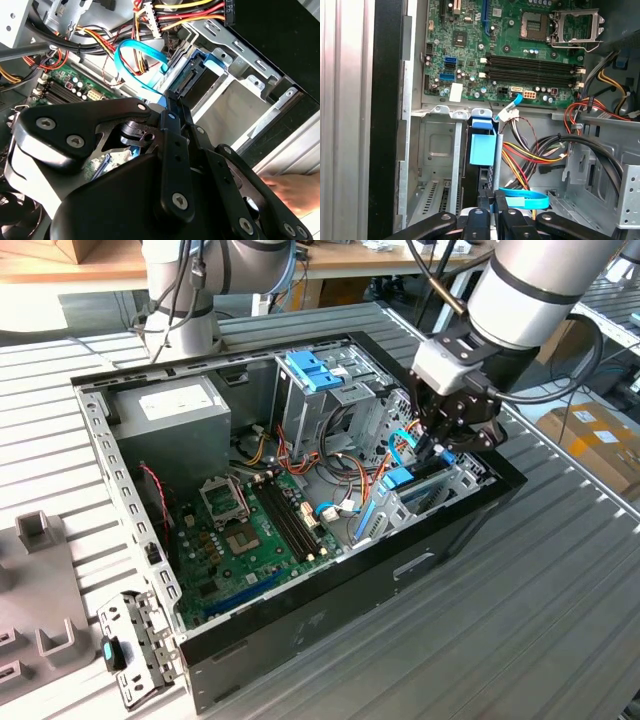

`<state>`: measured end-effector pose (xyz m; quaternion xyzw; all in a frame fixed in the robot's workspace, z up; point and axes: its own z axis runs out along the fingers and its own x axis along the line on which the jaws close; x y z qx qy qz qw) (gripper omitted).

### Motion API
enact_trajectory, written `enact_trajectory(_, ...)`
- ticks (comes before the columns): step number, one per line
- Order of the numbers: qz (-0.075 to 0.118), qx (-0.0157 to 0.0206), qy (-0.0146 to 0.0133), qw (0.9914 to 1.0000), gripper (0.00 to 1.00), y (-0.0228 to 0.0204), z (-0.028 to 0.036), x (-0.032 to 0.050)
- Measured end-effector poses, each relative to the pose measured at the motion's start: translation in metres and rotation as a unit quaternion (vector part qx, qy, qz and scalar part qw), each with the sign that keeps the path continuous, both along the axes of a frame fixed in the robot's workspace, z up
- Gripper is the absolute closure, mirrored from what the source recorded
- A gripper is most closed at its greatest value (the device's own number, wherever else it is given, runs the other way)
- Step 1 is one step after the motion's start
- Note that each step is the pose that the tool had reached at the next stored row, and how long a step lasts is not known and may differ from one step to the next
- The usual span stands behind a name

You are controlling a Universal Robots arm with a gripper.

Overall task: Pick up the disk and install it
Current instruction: 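Insert the first disk wire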

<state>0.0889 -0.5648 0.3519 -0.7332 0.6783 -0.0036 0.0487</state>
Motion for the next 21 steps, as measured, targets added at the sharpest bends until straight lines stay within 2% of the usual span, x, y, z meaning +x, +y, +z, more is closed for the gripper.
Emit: enact_trajectory(21,0.0,0.0,0.0,1.0,0.84,-0.0017,-0.0057,0.0)
